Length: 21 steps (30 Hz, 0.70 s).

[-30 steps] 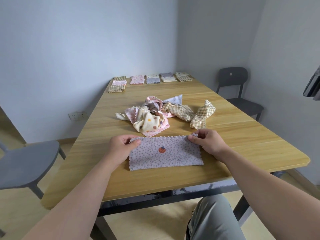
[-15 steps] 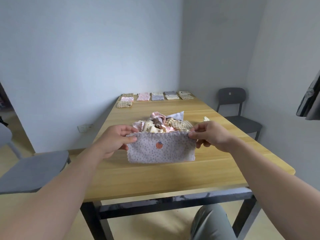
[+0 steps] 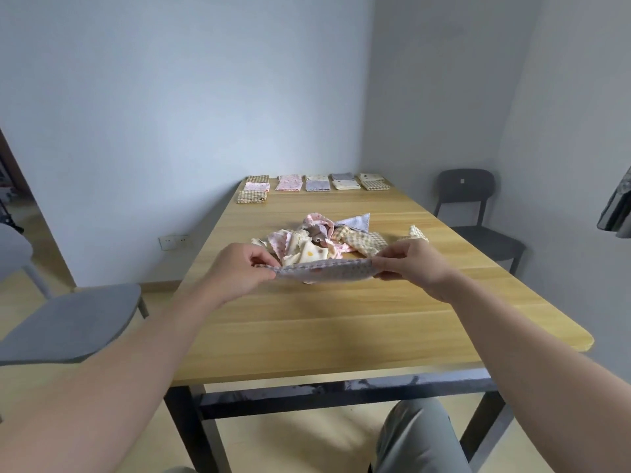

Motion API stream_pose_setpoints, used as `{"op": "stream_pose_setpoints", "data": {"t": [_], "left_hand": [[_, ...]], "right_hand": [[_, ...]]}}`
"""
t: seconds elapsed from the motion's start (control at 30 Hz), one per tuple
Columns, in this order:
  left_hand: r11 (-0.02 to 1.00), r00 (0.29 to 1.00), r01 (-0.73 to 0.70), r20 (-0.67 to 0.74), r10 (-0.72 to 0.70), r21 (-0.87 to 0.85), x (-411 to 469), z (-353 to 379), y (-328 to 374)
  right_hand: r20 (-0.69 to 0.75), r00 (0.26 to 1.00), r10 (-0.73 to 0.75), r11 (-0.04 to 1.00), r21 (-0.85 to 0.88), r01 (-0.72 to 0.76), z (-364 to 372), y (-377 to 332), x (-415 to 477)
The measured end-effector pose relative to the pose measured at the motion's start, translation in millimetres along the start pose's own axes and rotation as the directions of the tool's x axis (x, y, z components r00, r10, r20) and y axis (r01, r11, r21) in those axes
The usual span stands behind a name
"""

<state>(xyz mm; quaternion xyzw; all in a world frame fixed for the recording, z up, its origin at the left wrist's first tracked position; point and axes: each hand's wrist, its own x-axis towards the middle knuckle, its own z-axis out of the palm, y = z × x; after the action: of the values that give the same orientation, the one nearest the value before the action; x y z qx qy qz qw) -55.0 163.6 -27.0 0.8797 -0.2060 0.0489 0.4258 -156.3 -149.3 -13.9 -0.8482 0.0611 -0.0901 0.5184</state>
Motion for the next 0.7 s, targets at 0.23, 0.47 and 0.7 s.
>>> {"op": "stream_pose_setpoints", "data": {"t": [0.23, 0.47, 0.7], "left_hand": [[0.950, 0.979, -0.153, 0.175, 0.107, 0.274, -41, 49, -42], [0.858, 0.976, -0.205, 0.170, 0.140, 0.471, -52, 57, -36], [0.866, 0.988, -0.155, 0.080, 0.133, 0.476, -23, 88, -5]], "right_hand": [[-0.101, 0.990, 0.102, 0.961, -0.249, -0.124, 42, 55, -30], [-0.189, 0.973, 0.130, 0.954, -0.243, -0.174, 57, 59, -35], [-0.188, 0.960, -0.206, 0.760, -0.649, 0.036, 90, 42, -11]]}}
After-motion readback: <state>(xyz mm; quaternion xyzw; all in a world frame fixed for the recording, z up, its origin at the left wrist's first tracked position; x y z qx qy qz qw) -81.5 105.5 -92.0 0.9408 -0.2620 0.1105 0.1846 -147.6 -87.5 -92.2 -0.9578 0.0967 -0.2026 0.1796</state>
